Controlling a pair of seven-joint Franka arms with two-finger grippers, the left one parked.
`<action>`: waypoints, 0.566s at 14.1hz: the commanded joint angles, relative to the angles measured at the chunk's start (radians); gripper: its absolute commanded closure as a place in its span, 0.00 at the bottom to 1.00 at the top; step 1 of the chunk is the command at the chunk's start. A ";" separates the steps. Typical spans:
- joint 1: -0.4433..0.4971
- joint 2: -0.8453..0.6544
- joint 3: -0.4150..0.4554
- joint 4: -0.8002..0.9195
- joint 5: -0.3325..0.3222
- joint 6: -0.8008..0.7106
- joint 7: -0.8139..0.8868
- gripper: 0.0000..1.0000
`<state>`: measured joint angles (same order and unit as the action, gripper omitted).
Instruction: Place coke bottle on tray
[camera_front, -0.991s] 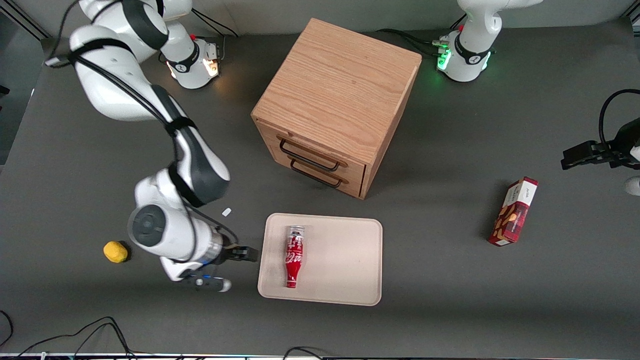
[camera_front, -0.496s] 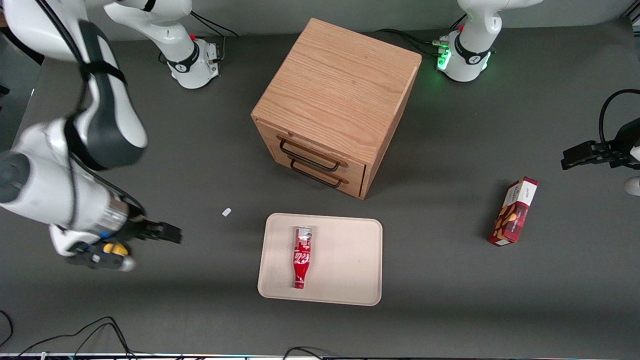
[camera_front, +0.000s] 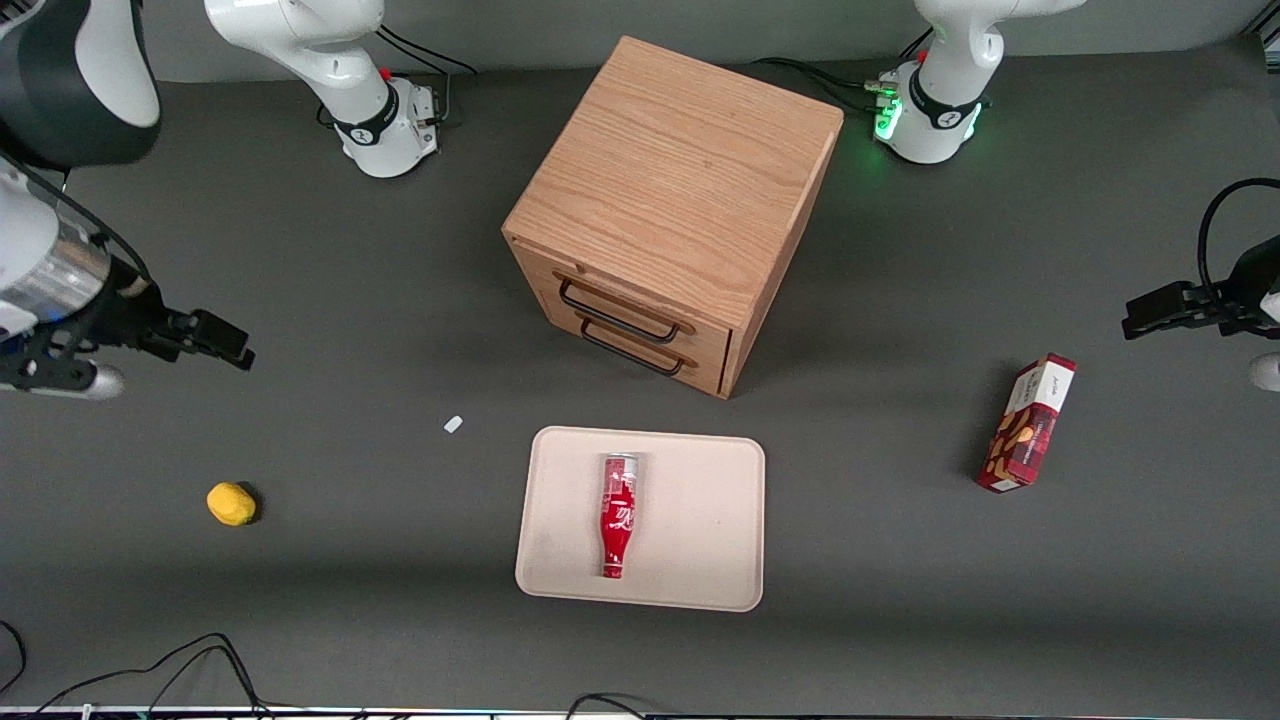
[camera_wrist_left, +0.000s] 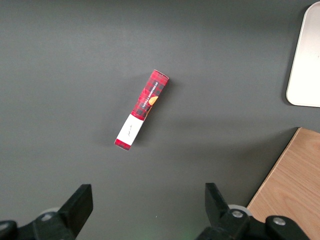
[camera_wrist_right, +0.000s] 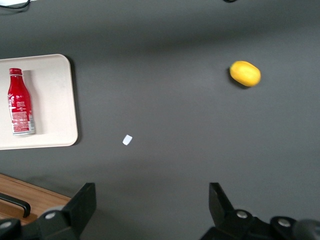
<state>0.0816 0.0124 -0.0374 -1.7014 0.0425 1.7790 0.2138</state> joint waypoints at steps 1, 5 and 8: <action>-0.003 -0.117 -0.032 -0.124 0.022 0.033 -0.034 0.00; -0.003 -0.106 -0.061 -0.084 0.019 -0.032 -0.091 0.00; 0.003 -0.103 -0.061 -0.075 0.010 -0.039 -0.079 0.00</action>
<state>0.0817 -0.0888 -0.0965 -1.7886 0.0426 1.7572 0.1537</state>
